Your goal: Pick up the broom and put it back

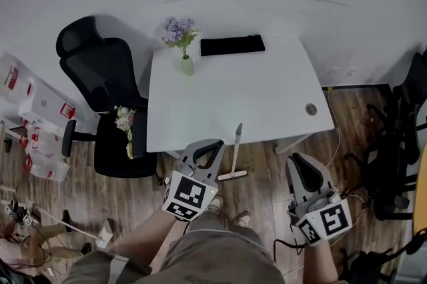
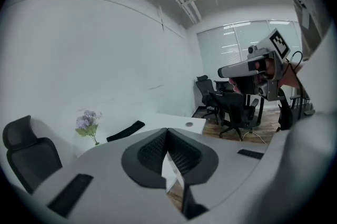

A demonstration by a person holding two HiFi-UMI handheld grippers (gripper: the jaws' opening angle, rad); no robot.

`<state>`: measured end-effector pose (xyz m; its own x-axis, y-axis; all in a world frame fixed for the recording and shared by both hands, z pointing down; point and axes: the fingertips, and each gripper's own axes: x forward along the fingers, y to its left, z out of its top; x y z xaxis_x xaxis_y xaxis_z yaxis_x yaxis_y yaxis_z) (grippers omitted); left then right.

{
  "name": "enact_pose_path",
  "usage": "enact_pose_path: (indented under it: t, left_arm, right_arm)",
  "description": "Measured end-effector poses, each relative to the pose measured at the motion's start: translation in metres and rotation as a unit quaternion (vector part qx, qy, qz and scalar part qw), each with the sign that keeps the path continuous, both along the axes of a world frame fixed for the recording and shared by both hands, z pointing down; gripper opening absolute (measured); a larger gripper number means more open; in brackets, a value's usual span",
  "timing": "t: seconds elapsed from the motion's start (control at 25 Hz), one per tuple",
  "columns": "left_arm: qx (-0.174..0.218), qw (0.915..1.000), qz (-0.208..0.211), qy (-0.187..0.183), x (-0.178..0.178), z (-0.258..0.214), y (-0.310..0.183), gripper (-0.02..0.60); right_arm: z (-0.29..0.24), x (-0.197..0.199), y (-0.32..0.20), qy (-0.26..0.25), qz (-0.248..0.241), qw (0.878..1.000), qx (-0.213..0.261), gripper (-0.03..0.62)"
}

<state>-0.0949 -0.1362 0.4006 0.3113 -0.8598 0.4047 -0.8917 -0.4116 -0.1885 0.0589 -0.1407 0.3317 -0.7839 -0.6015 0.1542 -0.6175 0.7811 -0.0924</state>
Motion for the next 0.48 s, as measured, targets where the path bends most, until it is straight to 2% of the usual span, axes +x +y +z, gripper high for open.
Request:
enact_pose_path:
  t: [0.28,0.48]
  left_arm:
    - [0.049,0.9985,0.026,0.004,0.026,-0.056,0.018,0.015]
    - [0.062,0.9975,0.032,0.015,0.035,-0.073,0.033,0.015]
  right_arm:
    - [-0.035,0.018,0.031,-0.005,0.000,1.000,0.014,0.038]
    - [-0.044,0.021,0.049,-0.017,-0.012,1.000,0.004,0.035]
